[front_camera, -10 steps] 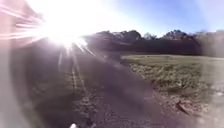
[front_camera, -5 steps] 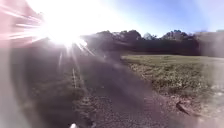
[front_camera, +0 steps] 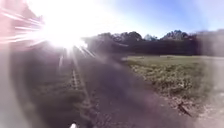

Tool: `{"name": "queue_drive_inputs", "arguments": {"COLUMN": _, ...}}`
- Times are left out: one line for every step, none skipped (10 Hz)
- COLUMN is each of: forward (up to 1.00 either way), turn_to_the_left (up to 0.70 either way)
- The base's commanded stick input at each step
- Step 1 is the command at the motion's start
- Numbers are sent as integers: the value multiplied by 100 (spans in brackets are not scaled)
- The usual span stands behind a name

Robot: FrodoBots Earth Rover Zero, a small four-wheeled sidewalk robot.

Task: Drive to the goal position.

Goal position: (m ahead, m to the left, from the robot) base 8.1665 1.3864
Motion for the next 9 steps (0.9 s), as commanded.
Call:
{"name": "queue_drive_inputs", "arguments": {"forward": 85, "turn_to_the_left": -4}}
{"name": "queue_drive_inputs", "arguments": {"forward": 85, "turn_to_the_left": -10}}
{"name": "queue_drive_inputs", "arguments": {"forward": 85, "turn_to_the_left": -26}}
{"name": "queue_drive_inputs", "arguments": {"forward": 85, "turn_to_the_left": -19}}
{"name": "queue_drive_inputs", "arguments": {"forward": 85, "turn_to_the_left": 0}}
{"name": "queue_drive_inputs", "arguments": {"forward": 85, "turn_to_the_left": 0}}
{"name": "queue_drive_inputs", "arguments": {"forward": 85, "turn_to_the_left": 0}}
{"name": "queue_drive_inputs", "arguments": {"forward": 85, "turn_to_the_left": 0}}
{"name": "queue_drive_inputs", "arguments": {"forward": 85, "turn_to_the_left": 0}}
